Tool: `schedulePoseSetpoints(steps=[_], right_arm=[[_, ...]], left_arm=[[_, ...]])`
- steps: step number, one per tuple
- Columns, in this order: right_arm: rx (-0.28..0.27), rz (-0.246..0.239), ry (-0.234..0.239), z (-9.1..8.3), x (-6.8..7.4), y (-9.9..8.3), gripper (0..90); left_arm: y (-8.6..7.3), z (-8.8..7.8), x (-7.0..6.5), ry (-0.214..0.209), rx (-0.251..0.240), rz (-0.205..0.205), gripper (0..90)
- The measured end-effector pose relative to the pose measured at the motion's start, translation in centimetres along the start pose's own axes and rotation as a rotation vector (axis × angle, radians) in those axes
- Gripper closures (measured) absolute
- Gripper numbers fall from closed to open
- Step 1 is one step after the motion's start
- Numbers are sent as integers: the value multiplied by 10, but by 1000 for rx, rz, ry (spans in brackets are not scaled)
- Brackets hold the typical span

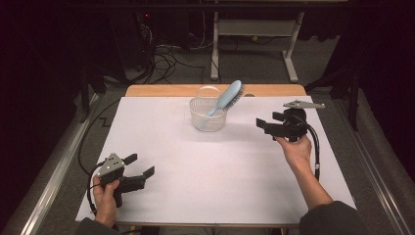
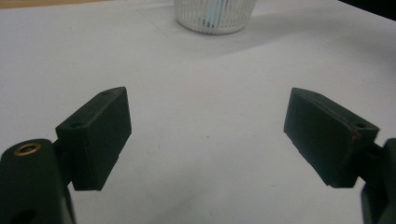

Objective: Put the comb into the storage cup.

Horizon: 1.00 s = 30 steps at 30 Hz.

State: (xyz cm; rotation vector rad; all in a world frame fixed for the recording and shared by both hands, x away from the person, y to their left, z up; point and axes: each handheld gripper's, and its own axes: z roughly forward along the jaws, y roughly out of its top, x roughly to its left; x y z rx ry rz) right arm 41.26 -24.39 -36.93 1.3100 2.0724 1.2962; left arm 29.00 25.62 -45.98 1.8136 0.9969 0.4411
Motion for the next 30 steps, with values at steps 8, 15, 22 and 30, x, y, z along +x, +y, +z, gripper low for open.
schedulePoseSetpoints(steps=[8,15,22,30], right_arm=[[-21,-9,3,-7,2,-3,236],[-34,-12,-4,-13,2,-8,222],[-45,-13,-1,-18,0,-11,218],[-56,8,-7,-23,-5,-16,214]], left_arm=[[0,0,0,0,0,1,161],[0,-1,0,1,-1,-1,161],[0,0,0,3,0,0,161],[0,-1,1,4,0,-1,161]])
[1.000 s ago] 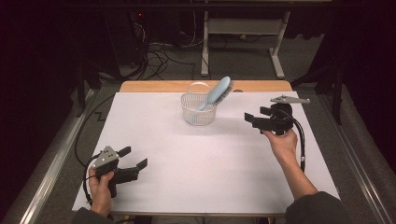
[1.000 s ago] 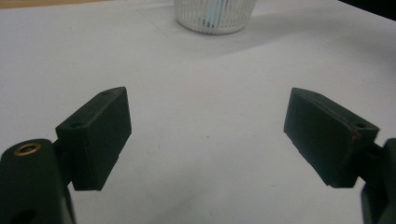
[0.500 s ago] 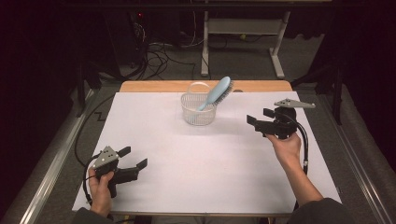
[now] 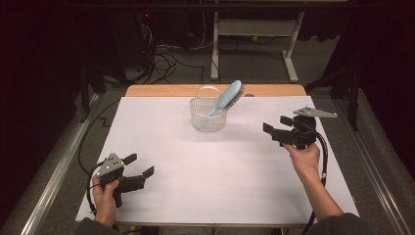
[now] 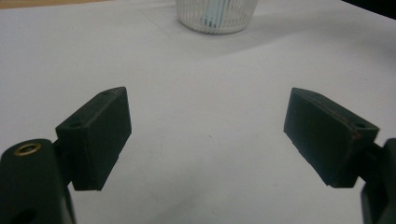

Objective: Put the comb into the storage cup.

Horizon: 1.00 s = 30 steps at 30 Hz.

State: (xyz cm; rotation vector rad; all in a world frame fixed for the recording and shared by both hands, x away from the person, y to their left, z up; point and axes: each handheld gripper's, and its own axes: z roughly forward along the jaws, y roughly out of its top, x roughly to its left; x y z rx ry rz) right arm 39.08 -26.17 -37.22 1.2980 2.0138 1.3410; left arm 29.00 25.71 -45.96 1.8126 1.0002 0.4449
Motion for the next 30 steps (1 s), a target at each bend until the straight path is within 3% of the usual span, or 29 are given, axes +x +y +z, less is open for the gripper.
schedulePoseSetpoints(steps=[30], right_arm=[[-47,7,-5,-21,-4,-13,209]], left_arm=[[0,-1,1,7,-2,1,161]])
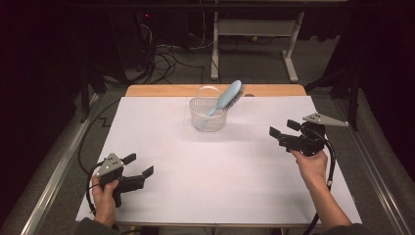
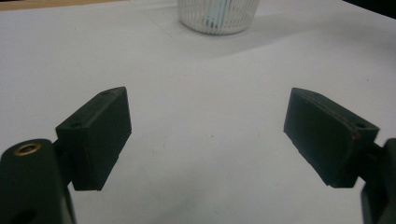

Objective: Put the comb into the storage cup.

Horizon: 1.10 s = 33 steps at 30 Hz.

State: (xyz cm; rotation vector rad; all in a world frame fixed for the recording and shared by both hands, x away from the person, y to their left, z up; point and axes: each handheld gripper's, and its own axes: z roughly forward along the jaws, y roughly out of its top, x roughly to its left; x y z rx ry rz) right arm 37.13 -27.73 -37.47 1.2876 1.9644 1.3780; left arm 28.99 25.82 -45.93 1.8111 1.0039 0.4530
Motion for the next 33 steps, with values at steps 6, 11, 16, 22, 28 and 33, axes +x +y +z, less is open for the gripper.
schedulePoseSetpoints(steps=[6,11,16,22,28,33], right_arm=[[-2,2,-2,-3,-1,-2,207],[-7,5,-8,-6,-3,-5,207],[-14,8,-10,-10,-4,-7,205],[-13,7,-15,-15,-6,-9,199],[-27,8,-17,-21,-8,-13,194],[-44,8,-18,-25,-8,-15,190]], left_arm=[[0,0,0,1,1,1,161],[0,0,0,0,0,1,161],[0,0,0,0,-1,-3,161],[0,1,1,-1,-1,-5,161],[0,0,0,0,-1,-3,161],[0,0,0,0,-1,-3,161]])
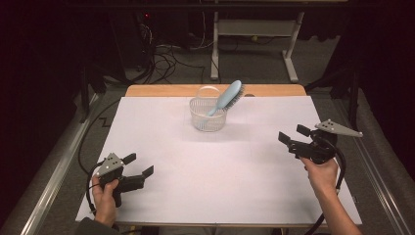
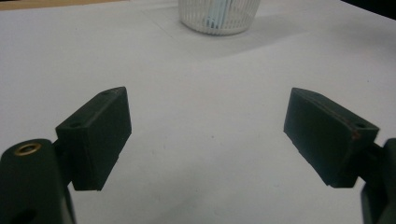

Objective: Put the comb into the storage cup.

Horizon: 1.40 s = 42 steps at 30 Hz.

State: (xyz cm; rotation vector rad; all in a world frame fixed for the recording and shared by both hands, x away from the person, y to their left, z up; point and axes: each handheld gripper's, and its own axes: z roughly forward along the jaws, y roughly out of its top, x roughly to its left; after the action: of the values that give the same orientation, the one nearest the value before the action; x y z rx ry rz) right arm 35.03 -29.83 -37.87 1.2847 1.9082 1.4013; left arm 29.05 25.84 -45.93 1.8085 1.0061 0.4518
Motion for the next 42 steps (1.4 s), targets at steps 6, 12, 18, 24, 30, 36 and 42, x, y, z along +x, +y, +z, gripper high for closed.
schedulePoseSetpoints(steps=[6,12,18,24,30,36,42], right_arm=[[-11,-3,4,-2,1,-1,188],[-13,0,1,-6,1,-5,187],[-28,-4,-5,-12,1,-8,186],[-36,1,-9,-17,0,-12,185],[-41,0,-16,-21,-1,-17,184],[-43,-2,-15,-23,0,-22,183],[-55,3,-21,-29,0,-28,182]], left_arm=[[0,0,0,-1,-2,-1,161],[0,0,0,0,-3,-1,161],[0,0,1,1,-3,-1,161],[0,0,0,1,-3,-2,161],[0,-1,1,1,-4,-1,161],[0,-1,0,0,-4,-2,161],[0,-1,1,-1,-6,-3,161]])
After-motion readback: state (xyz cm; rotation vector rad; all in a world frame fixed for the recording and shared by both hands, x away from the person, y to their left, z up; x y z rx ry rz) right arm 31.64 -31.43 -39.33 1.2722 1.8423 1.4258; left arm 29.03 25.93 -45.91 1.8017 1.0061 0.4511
